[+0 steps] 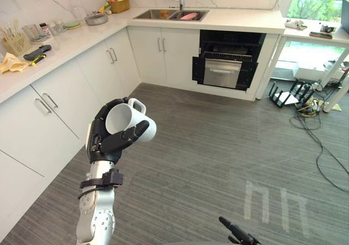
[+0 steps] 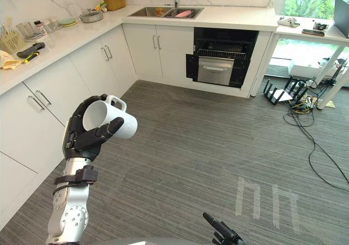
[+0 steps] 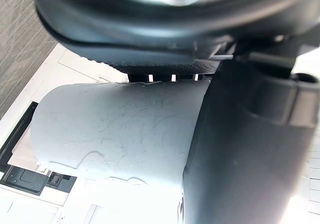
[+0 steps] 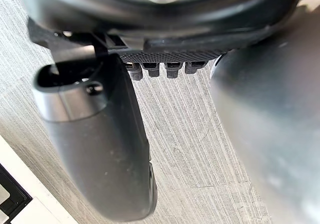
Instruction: Walk over to the sink, pick up the cup, carry it to the dishwasher, place the cup inside the dishwasher, then close the dishwasher door
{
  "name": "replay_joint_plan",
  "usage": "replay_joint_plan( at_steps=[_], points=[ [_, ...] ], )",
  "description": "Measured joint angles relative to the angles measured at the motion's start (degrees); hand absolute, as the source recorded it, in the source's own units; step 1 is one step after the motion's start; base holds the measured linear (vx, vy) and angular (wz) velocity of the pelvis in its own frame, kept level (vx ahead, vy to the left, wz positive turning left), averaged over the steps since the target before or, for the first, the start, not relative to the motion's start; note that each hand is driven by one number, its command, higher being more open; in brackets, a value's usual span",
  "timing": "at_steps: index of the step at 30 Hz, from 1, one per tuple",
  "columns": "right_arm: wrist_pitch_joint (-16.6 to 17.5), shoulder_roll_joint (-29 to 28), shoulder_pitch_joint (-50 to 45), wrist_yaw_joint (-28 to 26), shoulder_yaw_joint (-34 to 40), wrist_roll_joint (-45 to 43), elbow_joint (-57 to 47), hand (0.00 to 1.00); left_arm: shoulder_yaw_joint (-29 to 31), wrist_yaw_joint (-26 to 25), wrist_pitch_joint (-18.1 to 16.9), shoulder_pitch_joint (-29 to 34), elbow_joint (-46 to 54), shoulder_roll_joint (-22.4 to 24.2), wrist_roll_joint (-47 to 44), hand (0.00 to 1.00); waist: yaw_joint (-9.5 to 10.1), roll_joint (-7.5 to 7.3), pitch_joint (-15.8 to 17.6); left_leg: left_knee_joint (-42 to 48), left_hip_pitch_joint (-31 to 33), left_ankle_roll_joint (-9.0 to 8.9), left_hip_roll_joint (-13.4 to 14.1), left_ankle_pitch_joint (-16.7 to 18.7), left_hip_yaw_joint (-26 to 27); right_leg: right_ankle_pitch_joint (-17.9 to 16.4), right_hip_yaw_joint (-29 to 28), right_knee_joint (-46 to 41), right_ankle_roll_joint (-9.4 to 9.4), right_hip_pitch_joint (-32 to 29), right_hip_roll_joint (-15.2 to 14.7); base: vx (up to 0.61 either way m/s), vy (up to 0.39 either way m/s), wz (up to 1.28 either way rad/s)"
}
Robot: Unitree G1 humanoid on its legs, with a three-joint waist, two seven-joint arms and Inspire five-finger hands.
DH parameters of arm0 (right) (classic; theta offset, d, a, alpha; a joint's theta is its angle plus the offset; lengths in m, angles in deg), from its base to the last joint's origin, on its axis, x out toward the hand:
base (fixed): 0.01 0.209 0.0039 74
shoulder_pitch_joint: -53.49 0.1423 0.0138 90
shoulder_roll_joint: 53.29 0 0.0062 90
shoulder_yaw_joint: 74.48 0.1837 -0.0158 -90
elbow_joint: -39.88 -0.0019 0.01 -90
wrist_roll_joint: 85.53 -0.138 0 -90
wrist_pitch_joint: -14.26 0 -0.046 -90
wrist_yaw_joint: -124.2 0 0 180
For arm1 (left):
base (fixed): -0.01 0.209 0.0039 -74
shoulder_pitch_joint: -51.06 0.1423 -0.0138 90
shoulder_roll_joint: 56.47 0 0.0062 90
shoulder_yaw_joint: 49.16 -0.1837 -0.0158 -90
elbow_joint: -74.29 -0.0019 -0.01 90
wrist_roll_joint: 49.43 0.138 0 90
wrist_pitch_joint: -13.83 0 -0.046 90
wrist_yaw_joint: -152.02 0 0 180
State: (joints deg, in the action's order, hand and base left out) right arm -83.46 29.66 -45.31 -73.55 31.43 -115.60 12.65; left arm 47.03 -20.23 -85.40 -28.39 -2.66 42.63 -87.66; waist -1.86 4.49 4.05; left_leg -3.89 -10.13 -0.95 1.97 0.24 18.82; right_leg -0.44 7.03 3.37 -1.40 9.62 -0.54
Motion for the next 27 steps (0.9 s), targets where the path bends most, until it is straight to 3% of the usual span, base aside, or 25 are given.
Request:
replay_joint_plan(
  at_steps=[4, 7, 9, 10, 11, 12, 13, 15, 16, 17, 18, 20, 21, 22, 23, 24, 25, 26, 27],
  points=[
    [-0.1, 0.0, -0.8, 0.0, 1.8, 0.0, 0.0, 1.00, -1.0, -1.2, 0.8, 0.2, 0.0, 0.3, 0.1, 0.00, -0.56, 0.57, 0.4, 5.7, 2.7, -0.03, 0.8, 2.9, 0.0, 0.2, -0.4, 0.0, 0.23, -0.5, 0.0, 0.00, -0.025, -0.05],
    [-0.3, 0.2, -2.3, 0.8, 5.2, 0.0, 1.1, 1.00, -2.5, -2.3, 2.7, 0.0, -1.7, 1.5, 0.0, 0.00, -0.76, 2.31, 1.3, 9.5, 3.5, 0.14, 1.5, 5.2, 0.0, -0.2, -0.4, -0.4, 0.27, 0.2, 0.0, 0.00, 0.000, -0.02],
    [-0.1, 0.0, -3.2, 2.3, 9.1, 0.0, 2.2, 1.00, -4.4, -4.2, 4.3, -0.5, -5.0, 3.8, 0.0, 0.00, -0.90, 3.04, 1.8, 14.1, 4.6, 0.31, 1.8, 8.6, 0.3, -7.8, 0.0, -12.2, 0.10, -4.4, -1.2, -0.01, 0.023, 0.00],
    [-0.2, -0.1, -3.5, 2.9, 9.4, -0.1, 2.4, 1.00, -5.3, -4.4, 4.9, -1.0, -5.9, 3.9, 0.0, 0.00, -1.09, 2.66, 2.0, 15.1, 4.6, 0.77, 1.1, 9.7, 0.1, -10.3, 0.5, -16.7, -0.34, -5.6, -2.3, -0.01, 0.049, 0.37],
    [-0.5, -0.3, -4.9, 4.0, 10.1, -0.2, 2.4, 1.00, -7.8, -4.8, 6.8, -2.5, -7.6, 3.6, 0.1, 0.00, -1.64, 1.29, 2.6, 16.6, 4.0, 1.44, -0.6, 11.3, -1.7, -15.0, 2.5, -24.8, -1.53, -6.6, -5.6, 0.02, 0.016, 0.68],
    [-0.6, -0.4, -5.5, 4.5, 10.4, -1.4, 2.2, 1.00, -10.1, -4.8, 8.0, -3.6, -8.9, 3.6, 0.2, 0.00, -2.14, 0.08, 3.3, 16.9, 3.1, 2.26, -2.9, 11.9, -3.2, -17.3, 4.4, -36.2, -2.07, -9.8, -9.3, 0.03, -0.005, 0.65],
    [-0.6, -0.5, -5.4, 4.6, 10.4, -2.7, 1.6, 1.00, -11.0, -4.9, 8.4, -3.9, -9.7, 3.7, 0.3, 0.00, -2.23, -0.10, 3.7, 17.3, 2.9, 2.60, -3.6, 12.3, -3.4, -16.6, 5.0, -43.1, -1.38, -12.9, -11.3, 0.06, 0.011, 0.57],
    [1.1, -1.7, -5.3, 5.8, 8.4, -5.6, -3.1, 1.00, -13.8, -5.0, 10.7, -4.7, -12.2, 2.6, 1.3, 0.00, -2.81, -1.44, 4.6, 17.9, 0.8, 3.06, -4.5, 13.3, -5.6, -8.1, 6.3, -59.6, 0.51, -19.3, -16.1, 0.09, 0.049, 0.41],
    [1.6, -1.7, -5.3, 6.3, 7.1, -6.3, -4.4, 1.00, -14.2, -5.1, 11.0, -4.7, -12.4, 2.5, 1.4, 0.00, -2.80, -1.80, 4.9, 17.9, 0.1, 3.20, -4.2, 13.5, -6.2, -4.8, 6.2, -62.7, 1.16, -20.8, -16.5, 0.13, 0.000, 0.33],
    [2.0, -1.8, -5.2, 7.4, 4.5, -6.8, -6.8, 1.00, -14.3, -5.3, 11.1, -4.7, -12.5, 2.3, 2.1, 0.00, -2.95, -2.19, 5.3, 17.5, -0.9, 3.28, -3.5, 13.6, -7.1, -3.9, 5.4, -65.8, 1.69, -23.2, -15.6, 0.15, -0.035, 0.32],
    [2.1, -2.0, -5.1, 8.5, 2.2, -6.8, -9.1, 1.00, -14.1, -5.4, 11.1, -4.7, -12.5, 2.1, 2.4, 0.00, -3.11, -2.04, 5.4, 16.8, -1.2, 2.97, -2.4, 13.8, -8.0, -8.0, 5.0, -62.4, 0.76, -24.6, -13.6, 0.17, -0.058, 0.35],
    [2.1, -2.9, -5.0, 9.5, 0.6, -6.8, -12.0, 1.00, -14.0, -5.3, 11.1, -5.6, -12.5, 1.2, 2.9, 0.00, -3.68, -1.86, 6.0, 15.3, -2.3, 2.62, -1.0, 14.0, -10.4, -10.6, 4.7, -52.3, -0.36, -25.7, -10.6, 0.22, -0.113, 0.47],
    [2.1, -3.1, -4.9, 9.8, -0.1, -6.7, -12.5, 1.00, -14.0, -5.1, 11.1, -5.9, -12.4, 1.1, 3.6, 0.00, -3.77, -1.71, 6.4, 14.7, -2.7, 2.50, -0.5, 14.1, -11.1, -10.3, 4.5, -47.1, -0.82, -25.8, -9.5, 0.38, -0.221, 0.63],
    [2.2, -3.6, -4.9, 10.8, -2.0, -6.7, -14.1, 1.00, -14.1, -4.4, 11.2, -6.6, -12.0, 0.8, 5.2, 0.00, -3.69, -1.88, 6.5, 12.8, -3.3, 1.10, 0.7, 14.2, -12.3, -5.6, 3.6, -27.2, -3.41, -25.6, -7.0, 0.34, -0.207, 0.47],
    [2.3, -4.4, -5.0, 11.5, -3.1, -6.7, -15.5, 1.00, -13.8, -3.8, 11.2, -6.6, -11.1, 0.3, 5.8, 0.00, -3.46, -3.43, 6.2, 11.2, -4.0, 0.14, -0.2, 14.2, -12.7, -1.6, 3.6, -16.0, -5.29, -25.5, -7.6, 0.47, -0.288, 0.49],
    [2.4, -4.8, -4.8, 11.8, -3.8, -6.7, -16.8, 1.00, -13.6, -3.2, 11.3, -7.0, -10.6, -0.5, 5.8, 0.00, -3.53, -4.45, 6.8, 10.5, -5.4, -1.00, -0.7, 14.9, -13.5, 4.1, 4.1, -15.1, -4.86, -25.7, -8.6, 0.47, -0.263, 0.33],
    [2.6, -4.4, -4.9, 12.0, -4.2, -6.7, -17.8, 1.00, -13.6, -3.0, 12.3, -6.9, -10.6, 0.3, 5.8, 0.00, -3.83, -2.86, 7.1, 10.4, -7.4, -1.16, 0.3, 16.1, -13.7, 7.0, 5.3, -16.9, -2.85, -24.9, -7.7, 0.49, -0.248, 0.23],
    [2.9, -3.8, -4.8, 12.6, -4.3, -6.5, -18.2, 1.00, -13.6, -2.8, 12.8, -6.8, -10.6, 0.8, 5.8, 0.00, -3.67, -2.33, 7.2, 10.4, -8.3, -1.10, 1.3, 16.3, -13.6, 7.0, 5.7, -18.1, -2.71, -24.7, -7.2, 0.50, -0.193, 0.01],
    [3.4, -3.7, -4.2, 14.1, -5.1, -6.3, -19.5, 1.00, -13.5, -2.5, 12.9, -6.6, -10.1, 1.1, 5.8, 0.00, -2.93, -1.13, 6.8, 11.3, -10.0, -1.43, 2.6, 15.9, -13.4, 5.1, 5.8, -21.1, 1.50, -24.2, -6.0, 0.39, -0.148, -0.15]
  ],
)
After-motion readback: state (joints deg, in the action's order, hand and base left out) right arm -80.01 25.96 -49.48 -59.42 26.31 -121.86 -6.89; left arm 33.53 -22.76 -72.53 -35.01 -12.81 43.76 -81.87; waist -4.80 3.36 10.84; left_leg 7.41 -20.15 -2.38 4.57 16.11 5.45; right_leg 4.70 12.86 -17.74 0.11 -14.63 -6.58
